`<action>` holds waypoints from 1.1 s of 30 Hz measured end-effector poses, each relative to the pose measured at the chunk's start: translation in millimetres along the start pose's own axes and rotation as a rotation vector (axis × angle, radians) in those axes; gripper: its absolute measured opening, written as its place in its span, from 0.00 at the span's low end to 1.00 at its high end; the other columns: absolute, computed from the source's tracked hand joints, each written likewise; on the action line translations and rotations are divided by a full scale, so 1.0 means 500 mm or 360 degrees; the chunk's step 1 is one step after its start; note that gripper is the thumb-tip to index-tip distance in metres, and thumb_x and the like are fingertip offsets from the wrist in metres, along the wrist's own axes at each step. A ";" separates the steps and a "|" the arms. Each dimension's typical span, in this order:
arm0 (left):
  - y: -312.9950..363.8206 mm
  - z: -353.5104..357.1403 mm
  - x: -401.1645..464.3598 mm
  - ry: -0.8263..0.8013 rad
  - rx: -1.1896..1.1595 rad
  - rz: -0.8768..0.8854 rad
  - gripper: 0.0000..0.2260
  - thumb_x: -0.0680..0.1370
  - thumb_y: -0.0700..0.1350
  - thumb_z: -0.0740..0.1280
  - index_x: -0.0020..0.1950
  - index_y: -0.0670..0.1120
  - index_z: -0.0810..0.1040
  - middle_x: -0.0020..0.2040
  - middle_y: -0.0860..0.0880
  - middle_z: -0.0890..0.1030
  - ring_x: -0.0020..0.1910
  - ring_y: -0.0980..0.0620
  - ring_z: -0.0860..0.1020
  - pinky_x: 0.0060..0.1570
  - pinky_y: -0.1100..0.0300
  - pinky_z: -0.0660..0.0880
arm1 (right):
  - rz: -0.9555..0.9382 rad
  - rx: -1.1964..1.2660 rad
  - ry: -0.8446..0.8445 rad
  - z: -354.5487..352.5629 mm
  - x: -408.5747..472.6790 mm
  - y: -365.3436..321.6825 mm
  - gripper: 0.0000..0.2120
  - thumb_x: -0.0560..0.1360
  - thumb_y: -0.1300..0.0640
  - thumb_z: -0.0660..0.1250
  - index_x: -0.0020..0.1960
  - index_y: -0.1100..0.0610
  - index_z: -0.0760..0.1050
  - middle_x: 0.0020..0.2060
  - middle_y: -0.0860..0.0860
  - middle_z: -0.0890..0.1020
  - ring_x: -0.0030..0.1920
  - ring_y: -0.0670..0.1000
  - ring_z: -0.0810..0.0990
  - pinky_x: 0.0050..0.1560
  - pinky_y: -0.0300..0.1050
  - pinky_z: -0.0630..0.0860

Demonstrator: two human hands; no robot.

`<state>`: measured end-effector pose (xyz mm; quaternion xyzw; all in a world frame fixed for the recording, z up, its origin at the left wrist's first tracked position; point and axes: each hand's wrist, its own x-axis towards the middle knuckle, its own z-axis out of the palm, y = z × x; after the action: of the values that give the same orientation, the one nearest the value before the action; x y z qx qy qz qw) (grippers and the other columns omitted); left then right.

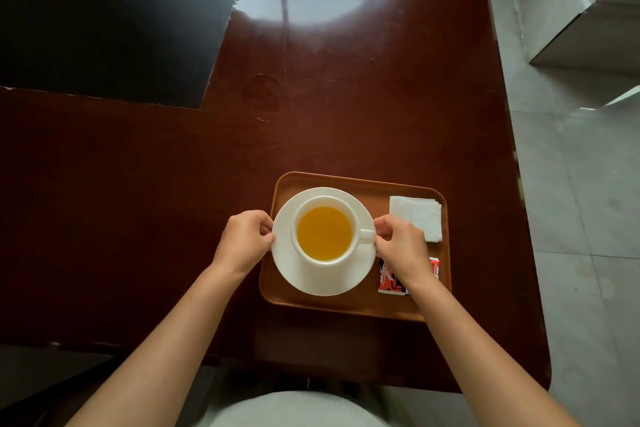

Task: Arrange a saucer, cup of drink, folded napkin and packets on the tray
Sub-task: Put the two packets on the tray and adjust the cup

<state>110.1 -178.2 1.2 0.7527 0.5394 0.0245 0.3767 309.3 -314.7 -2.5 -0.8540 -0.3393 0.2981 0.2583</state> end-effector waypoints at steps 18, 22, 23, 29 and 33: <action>-0.006 0.004 -0.001 0.0032 -0.0020 -0.0007 0.04 0.70 0.34 0.69 0.41 0.42 0.81 0.34 0.47 0.82 0.31 0.57 0.80 0.32 0.69 0.72 | -0.0664 -0.0128 -0.0074 -0.013 -0.038 0.026 0.18 0.72 0.64 0.69 0.61 0.58 0.76 0.53 0.55 0.83 0.52 0.54 0.82 0.53 0.41 0.75; -0.008 0.010 -0.003 0.0091 -0.0007 0.0000 0.04 0.70 0.35 0.70 0.43 0.42 0.82 0.35 0.46 0.82 0.33 0.54 0.80 0.35 0.65 0.75 | -0.0627 -0.0096 -0.0060 -0.009 -0.042 0.030 0.18 0.72 0.64 0.70 0.61 0.57 0.75 0.53 0.54 0.83 0.52 0.52 0.81 0.52 0.38 0.74; -0.008 0.011 -0.004 0.0104 -0.0006 0.0006 0.04 0.70 0.35 0.70 0.43 0.42 0.82 0.36 0.46 0.83 0.34 0.53 0.80 0.37 0.62 0.76 | -0.0628 -0.0094 -0.0056 -0.008 -0.042 0.030 0.18 0.72 0.64 0.70 0.61 0.57 0.75 0.53 0.54 0.83 0.52 0.53 0.82 0.52 0.39 0.74; -0.012 0.016 0.000 0.0175 -0.0008 0.0057 0.05 0.71 0.36 0.70 0.45 0.41 0.83 0.40 0.45 0.83 0.40 0.50 0.80 0.43 0.54 0.80 | -0.0605 -0.0088 -0.0045 -0.005 -0.043 0.029 0.18 0.72 0.64 0.69 0.62 0.58 0.75 0.53 0.56 0.83 0.52 0.54 0.81 0.52 0.40 0.74; -0.010 0.019 0.004 0.0196 0.0001 0.0070 0.05 0.72 0.36 0.70 0.46 0.41 0.83 0.41 0.45 0.83 0.40 0.51 0.80 0.42 0.57 0.79 | -0.0590 -0.0077 -0.0042 -0.004 -0.045 0.029 0.19 0.72 0.64 0.69 0.62 0.57 0.75 0.53 0.55 0.83 0.52 0.53 0.81 0.52 0.39 0.74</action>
<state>111.1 -181.0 -9.0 0.7616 0.5447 0.0788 0.3420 303.6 -340.8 -3.2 -0.7789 -0.5012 0.2483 0.2837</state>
